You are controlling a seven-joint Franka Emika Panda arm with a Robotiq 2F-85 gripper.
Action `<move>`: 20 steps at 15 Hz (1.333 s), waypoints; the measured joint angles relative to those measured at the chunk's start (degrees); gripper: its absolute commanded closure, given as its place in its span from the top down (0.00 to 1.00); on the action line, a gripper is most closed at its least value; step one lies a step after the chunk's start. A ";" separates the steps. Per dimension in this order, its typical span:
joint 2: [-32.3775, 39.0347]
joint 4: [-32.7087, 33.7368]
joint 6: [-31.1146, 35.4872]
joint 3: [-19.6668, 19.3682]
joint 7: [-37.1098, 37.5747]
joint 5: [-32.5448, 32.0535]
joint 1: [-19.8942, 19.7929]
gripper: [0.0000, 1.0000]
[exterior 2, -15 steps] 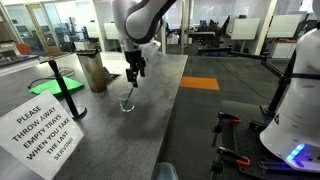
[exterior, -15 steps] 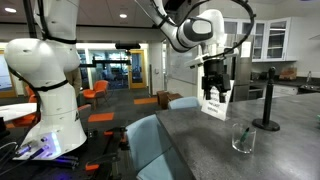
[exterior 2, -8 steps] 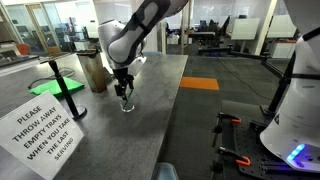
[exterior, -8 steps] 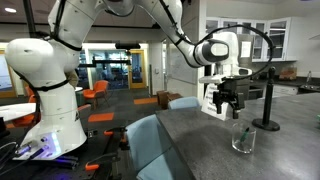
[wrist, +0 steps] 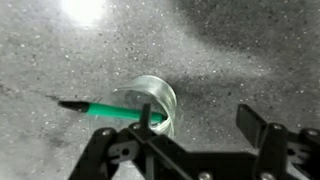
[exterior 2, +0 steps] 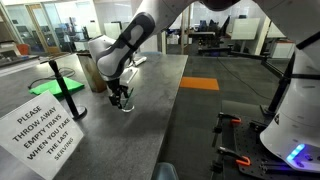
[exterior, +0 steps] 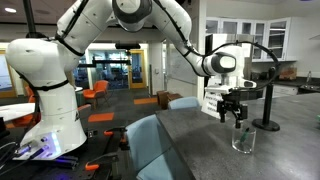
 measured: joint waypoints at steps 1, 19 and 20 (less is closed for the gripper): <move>0.80 1.35 -0.86 -0.01 0.00 0.00 0.02 0.52; 5.04 9.27 -4.94 0.21 -0.01 0.47 0.65 0.01; 4.70 9.21 -4.94 0.60 -0.03 0.75 0.95 0.01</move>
